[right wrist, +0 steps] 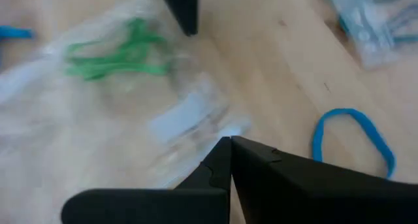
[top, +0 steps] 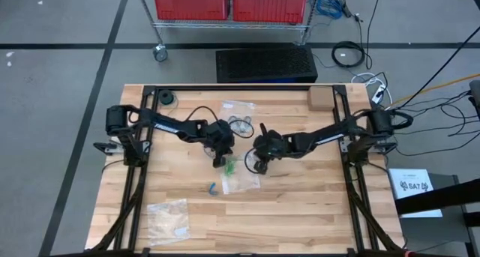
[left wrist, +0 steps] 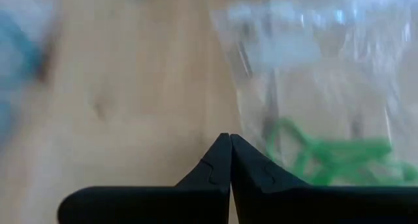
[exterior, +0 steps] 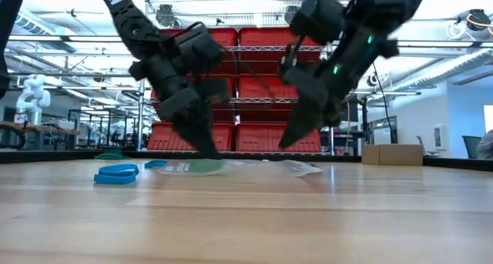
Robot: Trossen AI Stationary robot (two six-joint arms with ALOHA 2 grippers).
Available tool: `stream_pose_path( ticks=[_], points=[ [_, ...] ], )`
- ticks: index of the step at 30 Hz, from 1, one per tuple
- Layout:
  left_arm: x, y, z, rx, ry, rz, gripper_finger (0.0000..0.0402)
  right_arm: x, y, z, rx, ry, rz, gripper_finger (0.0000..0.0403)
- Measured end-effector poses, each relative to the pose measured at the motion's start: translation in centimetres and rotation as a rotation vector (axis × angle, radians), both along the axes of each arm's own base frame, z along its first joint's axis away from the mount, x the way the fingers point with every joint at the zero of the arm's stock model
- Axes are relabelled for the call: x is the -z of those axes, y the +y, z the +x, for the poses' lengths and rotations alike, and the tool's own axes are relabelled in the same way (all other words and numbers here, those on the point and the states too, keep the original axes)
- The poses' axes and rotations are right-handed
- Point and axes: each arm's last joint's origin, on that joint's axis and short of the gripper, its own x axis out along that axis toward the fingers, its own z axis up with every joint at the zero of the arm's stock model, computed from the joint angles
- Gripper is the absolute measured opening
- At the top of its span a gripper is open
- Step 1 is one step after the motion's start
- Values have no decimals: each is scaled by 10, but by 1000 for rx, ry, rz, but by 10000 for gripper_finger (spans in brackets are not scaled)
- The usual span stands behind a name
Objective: Sort rubber bands
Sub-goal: Close the bottom right zip bag
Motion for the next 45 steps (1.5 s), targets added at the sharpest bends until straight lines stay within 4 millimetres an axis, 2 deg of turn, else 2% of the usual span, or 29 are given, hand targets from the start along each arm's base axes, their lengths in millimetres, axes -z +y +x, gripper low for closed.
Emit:
stream_pose_path(
  ticks=[4,8,15,21,26,30,34,37,42,45],
  points=[
    [13,-6,-10,-10,9,-33,4,-22,14,-10,-106,21,29,0],
    [18,-11,-13,-22,-27,-49,4,-27,41,-13,-250,7,164,0],
    [17,-29,-11,-21,-33,-120,4,-7,83,-14,-320,51,279,0],
    [18,-42,-10,-27,-25,-110,4,15,101,-11,-337,98,379,0],
    [18,-41,-10,-52,-25,-101,4,16,115,-16,-400,115,420,0],
    [18,-41,-9,-65,-27,-107,4,17,115,-17,-388,126,403,0],
    [17,-42,-9,-66,-34,-104,4,24,102,-18,-319,206,378,0],
    [16,-39,-8,-78,-49,-94,4,24,90,-20,-279,240,290,0],
    [11,-26,-4,-119,-117,-87,4,8,78,-26,-310,224,203,0],
    [9,-19,-3,-120,-142,-109,4,-15,76,-30,-329,155,194,0]
  ],
)
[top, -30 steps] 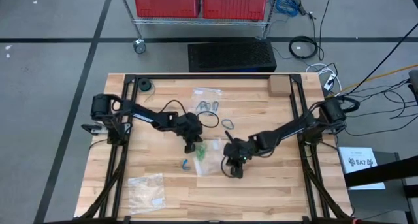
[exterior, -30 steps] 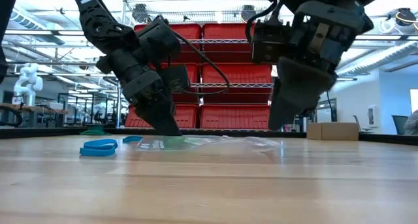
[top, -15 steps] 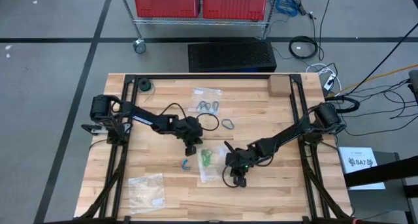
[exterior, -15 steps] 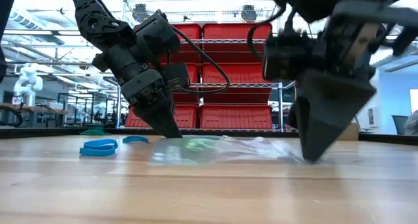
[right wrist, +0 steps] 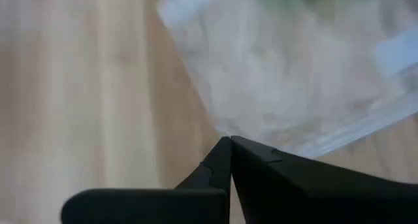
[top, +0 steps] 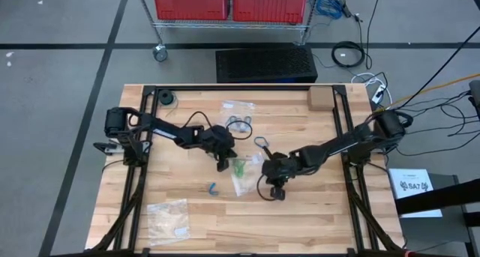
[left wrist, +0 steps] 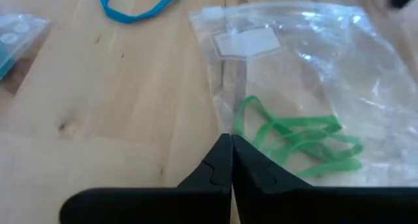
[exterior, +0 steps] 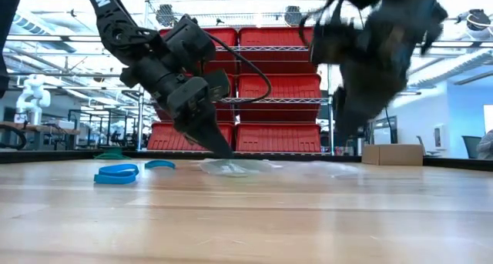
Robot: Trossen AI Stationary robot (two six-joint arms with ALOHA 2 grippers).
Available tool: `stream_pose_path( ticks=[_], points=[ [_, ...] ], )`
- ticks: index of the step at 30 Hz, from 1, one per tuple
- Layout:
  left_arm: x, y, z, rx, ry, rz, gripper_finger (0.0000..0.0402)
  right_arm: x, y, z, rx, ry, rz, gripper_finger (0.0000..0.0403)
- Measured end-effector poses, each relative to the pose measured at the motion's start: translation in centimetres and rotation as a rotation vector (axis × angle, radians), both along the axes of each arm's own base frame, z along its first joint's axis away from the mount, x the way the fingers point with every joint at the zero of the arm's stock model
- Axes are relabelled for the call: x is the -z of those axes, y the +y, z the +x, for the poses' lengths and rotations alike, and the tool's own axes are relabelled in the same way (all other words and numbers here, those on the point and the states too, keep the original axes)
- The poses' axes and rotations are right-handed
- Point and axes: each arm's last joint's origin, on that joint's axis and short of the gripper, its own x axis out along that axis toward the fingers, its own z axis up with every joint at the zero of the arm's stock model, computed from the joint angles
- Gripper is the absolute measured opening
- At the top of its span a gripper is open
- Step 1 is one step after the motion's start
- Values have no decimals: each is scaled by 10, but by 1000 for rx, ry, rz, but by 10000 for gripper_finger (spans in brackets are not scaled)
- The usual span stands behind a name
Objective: Sort rubber bands
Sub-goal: Close the bottom right zip bag
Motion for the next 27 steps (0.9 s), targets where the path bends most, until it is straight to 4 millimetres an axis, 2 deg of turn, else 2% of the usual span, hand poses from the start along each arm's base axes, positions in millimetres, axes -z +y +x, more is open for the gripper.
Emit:
stream_pose_path(
  ticks=[3,7,10,15,20,23,27],
  points=[
    [-1,6,0,8,-11,-26,4,-18,-2,-6,34,-44,0,0],
    [-1,12,-1,-5,-12,-29,4,-25,-13,-14,198,-21,-105,0],
    [-1,15,-2,-12,-13,-26,4,-10,-26,-19,321,13,-109,7],
    [-1,17,-2,-15,-14,-26,4,10,-45,-20,461,-142,6,42],
    [-1,20,-3,13,-20,-40,4,23,-56,-26,554,-265,125,101],
    [-2,23,-3,9,-24,-45,4,30,-60,-32,590,-259,141,142],
    [-2,26,-3,2,-36,-46,4,33,-61,-29,597,-269,139,183]
  ],
)
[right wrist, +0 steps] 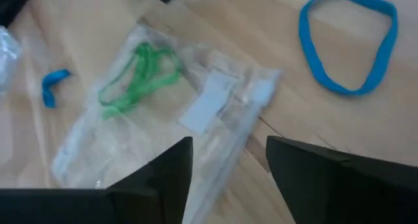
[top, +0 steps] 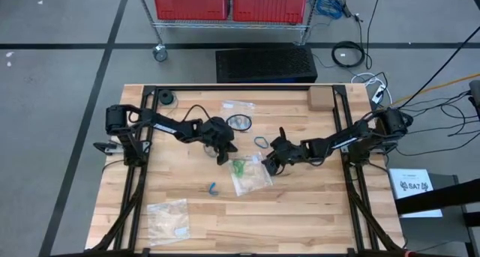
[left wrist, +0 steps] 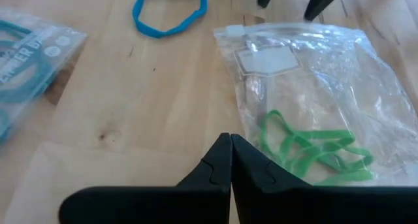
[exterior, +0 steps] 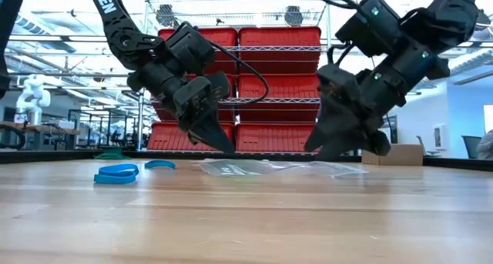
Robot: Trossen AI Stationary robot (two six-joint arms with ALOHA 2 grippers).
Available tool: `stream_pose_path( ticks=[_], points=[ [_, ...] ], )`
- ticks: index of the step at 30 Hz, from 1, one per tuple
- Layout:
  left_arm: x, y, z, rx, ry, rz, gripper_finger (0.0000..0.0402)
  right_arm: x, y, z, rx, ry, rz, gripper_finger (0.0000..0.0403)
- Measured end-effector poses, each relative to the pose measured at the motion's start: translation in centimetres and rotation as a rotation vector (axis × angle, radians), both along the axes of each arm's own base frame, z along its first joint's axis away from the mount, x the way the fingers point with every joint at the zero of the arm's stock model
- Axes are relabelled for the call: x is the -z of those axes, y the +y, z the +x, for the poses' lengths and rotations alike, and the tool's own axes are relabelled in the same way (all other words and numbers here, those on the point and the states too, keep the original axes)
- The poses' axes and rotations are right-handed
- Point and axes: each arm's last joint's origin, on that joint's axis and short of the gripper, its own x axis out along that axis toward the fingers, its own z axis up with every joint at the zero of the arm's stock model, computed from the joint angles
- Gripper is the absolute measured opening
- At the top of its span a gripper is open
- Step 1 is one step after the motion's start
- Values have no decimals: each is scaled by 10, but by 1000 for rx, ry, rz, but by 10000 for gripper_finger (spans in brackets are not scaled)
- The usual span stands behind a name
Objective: Sort rubber bands
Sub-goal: Close the bottom right zip bag
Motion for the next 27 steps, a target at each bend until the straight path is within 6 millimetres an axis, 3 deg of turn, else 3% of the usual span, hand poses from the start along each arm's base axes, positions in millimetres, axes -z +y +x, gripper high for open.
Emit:
stream_pose_path(
  ticks=[7,13,18,27],
  points=[
    [-4,4,2,2,-44,-35,4,20,-6,5,78,31,34,185],
    [-5,10,1,-8,-56,-46,4,22,-7,12,49,-18,0,117],
    [-8,17,1,-14,-96,-97,4,17,-5,19,-32,-12,-73,14],
    [-20,18,5,132,-223,-239,4,-15,9,47,-154,30,-277,2]
  ],
)
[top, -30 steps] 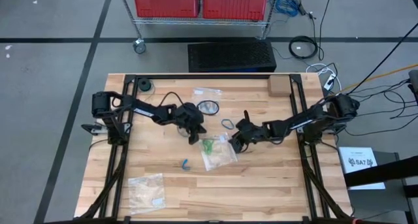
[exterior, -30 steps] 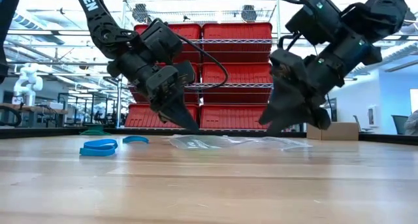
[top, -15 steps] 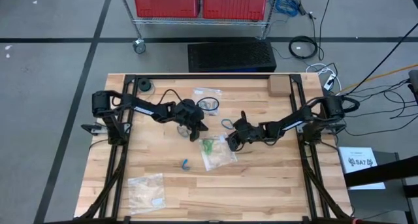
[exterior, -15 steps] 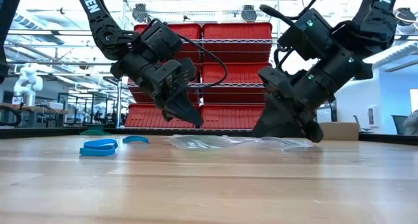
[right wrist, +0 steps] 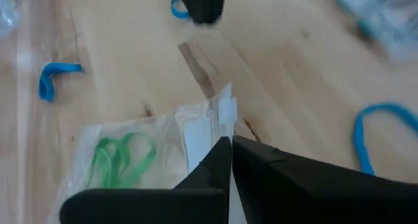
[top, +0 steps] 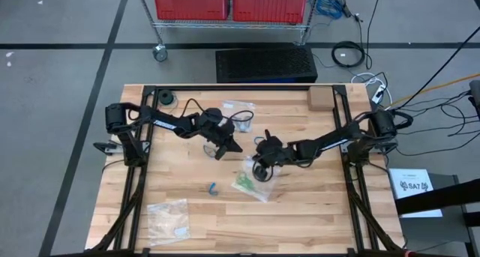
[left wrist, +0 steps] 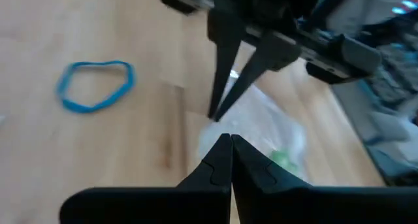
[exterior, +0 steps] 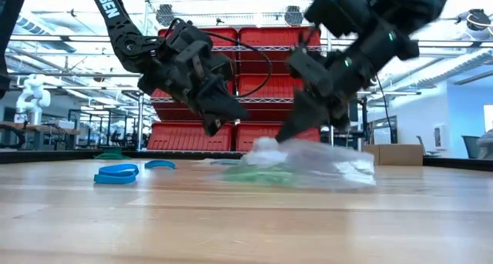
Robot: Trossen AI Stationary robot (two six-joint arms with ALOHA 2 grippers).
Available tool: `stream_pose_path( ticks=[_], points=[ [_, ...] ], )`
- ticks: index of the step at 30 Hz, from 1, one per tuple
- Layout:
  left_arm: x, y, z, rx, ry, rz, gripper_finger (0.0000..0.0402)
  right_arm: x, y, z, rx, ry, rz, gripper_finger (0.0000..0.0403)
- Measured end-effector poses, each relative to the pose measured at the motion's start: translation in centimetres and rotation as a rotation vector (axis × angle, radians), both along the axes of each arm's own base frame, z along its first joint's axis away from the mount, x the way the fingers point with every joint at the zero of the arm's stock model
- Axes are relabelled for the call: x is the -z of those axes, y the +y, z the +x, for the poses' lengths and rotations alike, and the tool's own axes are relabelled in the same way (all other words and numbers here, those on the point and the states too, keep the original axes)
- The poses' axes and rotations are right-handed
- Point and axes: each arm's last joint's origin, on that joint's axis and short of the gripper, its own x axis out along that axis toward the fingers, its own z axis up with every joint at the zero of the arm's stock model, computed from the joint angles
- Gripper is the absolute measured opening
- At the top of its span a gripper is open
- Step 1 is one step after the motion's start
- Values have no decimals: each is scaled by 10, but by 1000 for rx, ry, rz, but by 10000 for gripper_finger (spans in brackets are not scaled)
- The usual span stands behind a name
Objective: Sort rubber bands
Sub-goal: Close the bottom right zip bag
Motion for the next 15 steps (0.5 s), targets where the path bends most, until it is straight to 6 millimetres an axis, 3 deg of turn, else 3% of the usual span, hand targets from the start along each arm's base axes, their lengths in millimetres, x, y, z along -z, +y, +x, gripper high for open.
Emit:
stream_pose_path(
  ticks=[7,15],
  points=[
    [-4,-8,2,99,-52,-28,16,-49,21,15,-42,106,-157,1],
    [-18,-29,11,191,-217,16,100,-92,45,17,-50,163,-260,0]
  ],
)
